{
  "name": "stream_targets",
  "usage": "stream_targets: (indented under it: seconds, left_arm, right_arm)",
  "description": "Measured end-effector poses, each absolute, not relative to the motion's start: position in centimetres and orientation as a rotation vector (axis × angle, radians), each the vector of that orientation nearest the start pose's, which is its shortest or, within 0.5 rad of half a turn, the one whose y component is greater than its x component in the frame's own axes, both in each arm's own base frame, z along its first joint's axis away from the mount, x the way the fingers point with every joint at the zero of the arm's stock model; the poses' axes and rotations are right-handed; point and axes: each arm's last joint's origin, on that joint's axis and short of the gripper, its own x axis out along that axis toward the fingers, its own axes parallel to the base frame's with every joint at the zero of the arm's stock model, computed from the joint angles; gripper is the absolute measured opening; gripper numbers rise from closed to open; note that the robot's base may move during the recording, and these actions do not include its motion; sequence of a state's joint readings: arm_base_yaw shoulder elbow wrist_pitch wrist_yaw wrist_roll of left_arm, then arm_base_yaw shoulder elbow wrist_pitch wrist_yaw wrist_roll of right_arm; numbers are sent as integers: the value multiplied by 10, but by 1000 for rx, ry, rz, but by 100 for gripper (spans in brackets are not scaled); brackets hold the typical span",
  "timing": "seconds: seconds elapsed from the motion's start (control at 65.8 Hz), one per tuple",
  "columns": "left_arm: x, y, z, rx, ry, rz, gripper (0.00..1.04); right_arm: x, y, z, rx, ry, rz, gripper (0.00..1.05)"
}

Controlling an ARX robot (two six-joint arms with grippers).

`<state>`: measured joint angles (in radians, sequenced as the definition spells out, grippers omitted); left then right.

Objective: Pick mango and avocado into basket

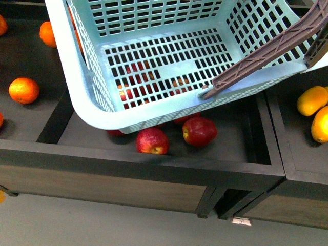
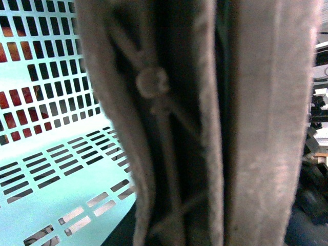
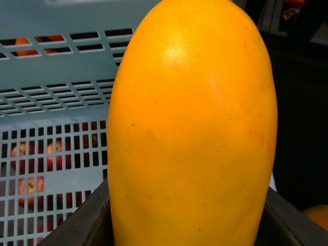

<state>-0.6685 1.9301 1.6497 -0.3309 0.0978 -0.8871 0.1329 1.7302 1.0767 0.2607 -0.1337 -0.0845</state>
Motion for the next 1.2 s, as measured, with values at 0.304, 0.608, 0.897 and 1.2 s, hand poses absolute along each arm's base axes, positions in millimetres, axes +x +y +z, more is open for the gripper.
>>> stream_targets:
  seconds: [0.304,0.608,0.897,1.2]
  left_arm:
    - [346,-278,285,-640,878,-424,15]
    - [347,-276,283,-635,874,-406,15]
    - [345,-278,283,-638,884,-420,15]
    - [346,-278,283,-637,881,-415,15]
  right_arm:
    - [383,51,228,-63,349,197,96]
    - [324,-18,261,45,194,-89,95]
    - [251,-4,221,7,7,-11,35]
    - [203,-1,196,3,11,-3,2]
